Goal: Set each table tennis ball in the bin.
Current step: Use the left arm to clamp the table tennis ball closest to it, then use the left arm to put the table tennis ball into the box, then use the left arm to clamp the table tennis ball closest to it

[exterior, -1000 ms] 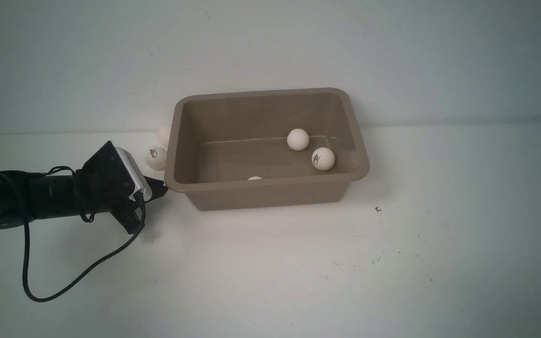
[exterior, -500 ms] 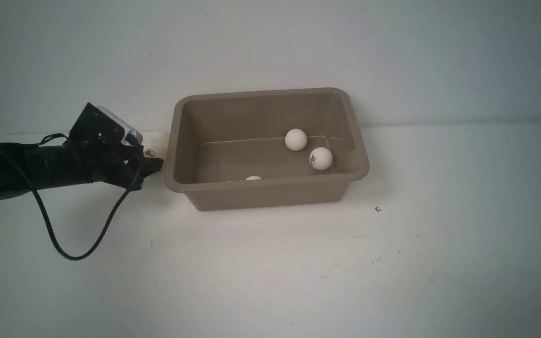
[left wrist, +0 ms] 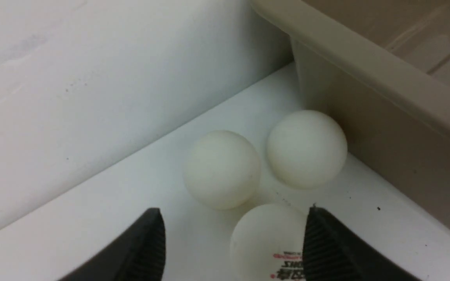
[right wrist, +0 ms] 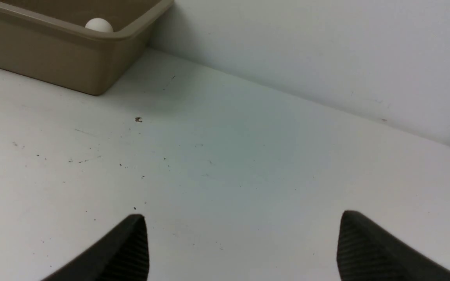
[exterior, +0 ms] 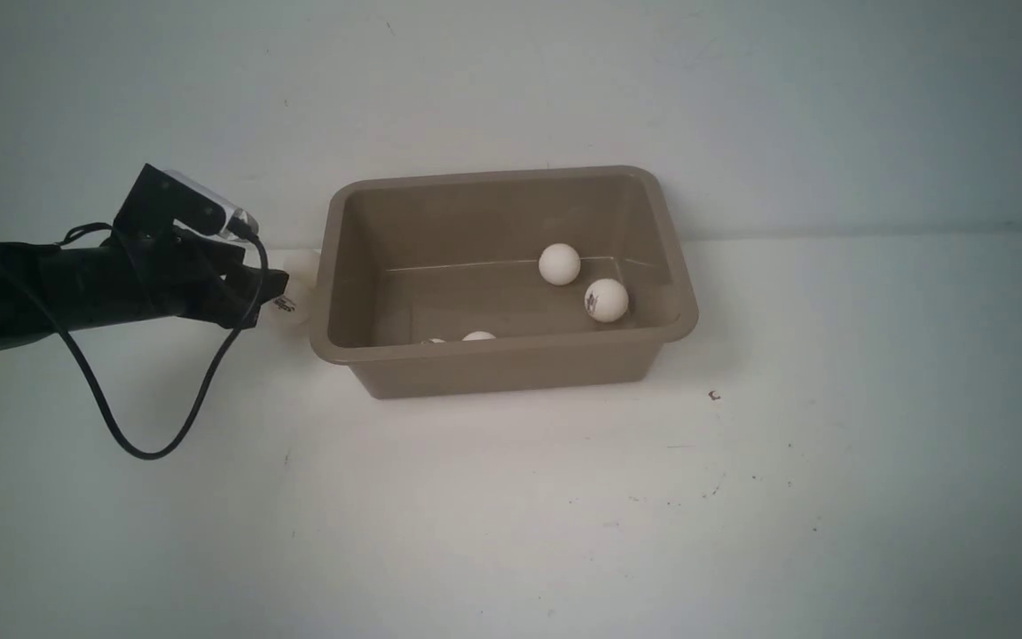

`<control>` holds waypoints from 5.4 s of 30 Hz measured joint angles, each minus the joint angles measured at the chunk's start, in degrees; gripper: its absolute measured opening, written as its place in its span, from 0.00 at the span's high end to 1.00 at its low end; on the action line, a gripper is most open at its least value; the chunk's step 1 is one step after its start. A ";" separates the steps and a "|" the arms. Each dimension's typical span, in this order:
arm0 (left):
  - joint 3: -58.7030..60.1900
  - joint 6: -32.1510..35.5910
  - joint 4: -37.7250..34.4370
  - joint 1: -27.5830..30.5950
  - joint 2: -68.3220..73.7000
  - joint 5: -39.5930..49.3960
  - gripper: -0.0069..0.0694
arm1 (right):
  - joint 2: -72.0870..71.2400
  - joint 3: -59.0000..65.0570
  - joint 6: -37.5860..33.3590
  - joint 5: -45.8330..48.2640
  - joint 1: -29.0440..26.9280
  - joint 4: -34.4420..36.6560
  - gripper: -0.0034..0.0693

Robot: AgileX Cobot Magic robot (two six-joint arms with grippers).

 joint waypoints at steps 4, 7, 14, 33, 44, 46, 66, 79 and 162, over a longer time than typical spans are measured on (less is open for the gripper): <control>0.00 -1.03 0.00 -0.02 0.00 2.82 0.35 | 0.00 0.00 0.39 0.04 0.00 0.00 0.14; 0.00 -2.59 0.00 -0.02 0.00 3.35 0.35 | 0.00 0.00 1.30 0.04 0.00 0.00 0.14; -0.12 -4.56 0.00 -0.02 2.12 3.41 0.34 | 0.00 0.00 1.62 0.04 0.00 0.00 0.14; -0.32 -0.73 -0.65 -2.22 6.51 3.16 0.31 | 0.00 0.00 1.60 0.04 0.00 0.00 0.14; -0.38 -0.33 -0.83 -2.28 6.29 2.04 0.45 | 0.00 0.00 1.60 0.04 0.00 0.00 0.14; -0.38 -0.33 -0.49 -2.28 5.76 1.62 0.45 | 0.00 0.00 1.60 0.04 0.00 0.00 0.14; -0.33 3.11 1.87 -7.62 -3.09 12.42 0.45 | 0.00 0.00 1.62 0.06 0.00 0.00 0.14; -0.33 4.34 1.21 -11.28 -2.16 11.94 0.25 | 0.00 0.00 1.62 0.06 0.00 0.00 0.14; -17.81 9.72 -0.89 -1.61 17.15 6.59 0.45 | 0.00 -0.06 1.90 0.19 0.00 0.00 0.14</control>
